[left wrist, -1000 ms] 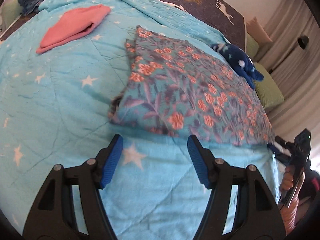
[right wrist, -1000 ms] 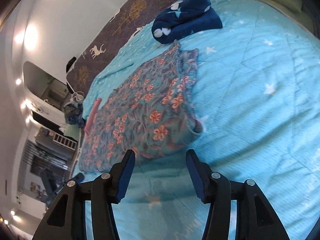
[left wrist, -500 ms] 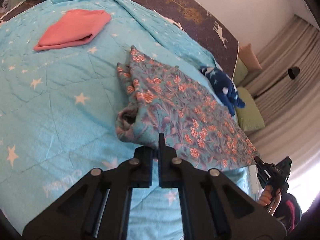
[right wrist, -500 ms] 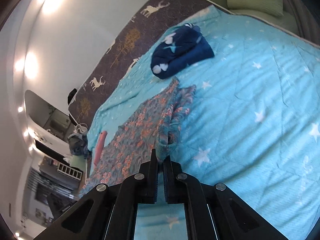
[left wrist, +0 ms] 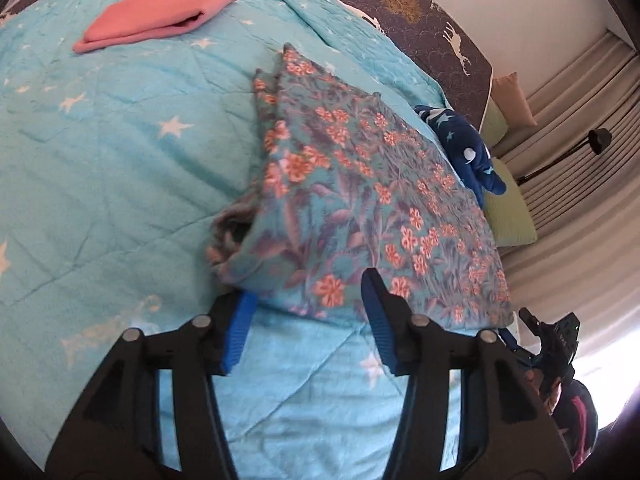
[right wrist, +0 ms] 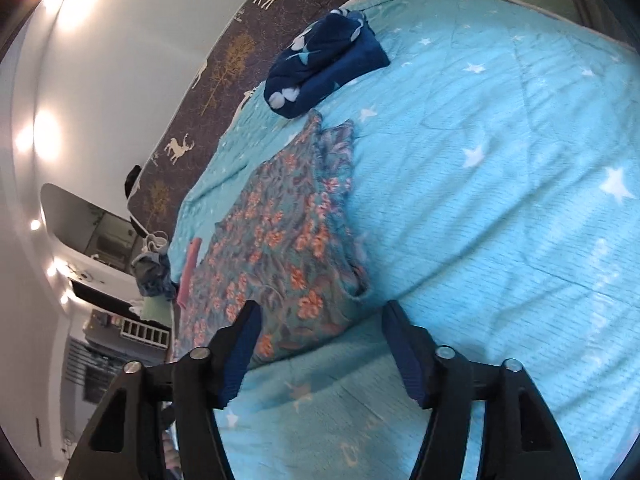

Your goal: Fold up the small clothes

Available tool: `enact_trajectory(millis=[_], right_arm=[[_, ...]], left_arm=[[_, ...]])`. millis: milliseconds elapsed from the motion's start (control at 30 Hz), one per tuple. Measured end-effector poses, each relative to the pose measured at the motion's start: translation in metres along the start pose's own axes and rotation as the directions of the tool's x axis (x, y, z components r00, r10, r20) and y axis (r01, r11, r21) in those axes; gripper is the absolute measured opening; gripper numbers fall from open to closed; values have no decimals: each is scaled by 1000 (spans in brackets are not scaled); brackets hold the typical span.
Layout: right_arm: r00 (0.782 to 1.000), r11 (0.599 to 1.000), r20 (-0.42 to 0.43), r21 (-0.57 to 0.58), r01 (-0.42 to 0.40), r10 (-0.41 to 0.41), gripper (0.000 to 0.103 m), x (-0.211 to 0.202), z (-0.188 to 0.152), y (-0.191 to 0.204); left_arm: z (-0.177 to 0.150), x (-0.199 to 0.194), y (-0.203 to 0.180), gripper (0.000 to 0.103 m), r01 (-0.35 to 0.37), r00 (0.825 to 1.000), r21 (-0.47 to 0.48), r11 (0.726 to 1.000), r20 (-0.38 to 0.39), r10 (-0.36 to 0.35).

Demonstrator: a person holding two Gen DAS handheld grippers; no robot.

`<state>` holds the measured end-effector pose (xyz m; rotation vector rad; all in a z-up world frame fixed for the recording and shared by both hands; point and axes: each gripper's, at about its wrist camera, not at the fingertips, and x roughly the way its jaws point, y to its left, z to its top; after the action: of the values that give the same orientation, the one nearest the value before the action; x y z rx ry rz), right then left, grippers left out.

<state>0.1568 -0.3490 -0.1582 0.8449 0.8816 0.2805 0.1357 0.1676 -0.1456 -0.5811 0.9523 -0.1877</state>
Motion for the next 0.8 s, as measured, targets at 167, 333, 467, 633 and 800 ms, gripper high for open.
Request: enact_trajectory(millis=[167,333,467,633,800], right_arm=[[997,997,-31,-24,74,-75,3,32,11,13],[981,976,67,-110,189,-182,3,2,4,37],[972,961,80,-147,232,-222,3,-34,-5,46],[951,937,60,-160,310,-304,3,-61,-26,35],[909,906,-14,-85,415,-418,14,-57,-37,-5]], left_arm=[[5,8,-10,5,-77,997,33,997,-11,77],[-9,-27,-39,4,-88,995,174,981,59,79],[-27,-49,-58,4,-75,997,246,966,45,66],[-55,-50,-37,5,-49,995,243,969,-71,69],[-62,-37,-12,6,-41,993,139,989,-108,57]])
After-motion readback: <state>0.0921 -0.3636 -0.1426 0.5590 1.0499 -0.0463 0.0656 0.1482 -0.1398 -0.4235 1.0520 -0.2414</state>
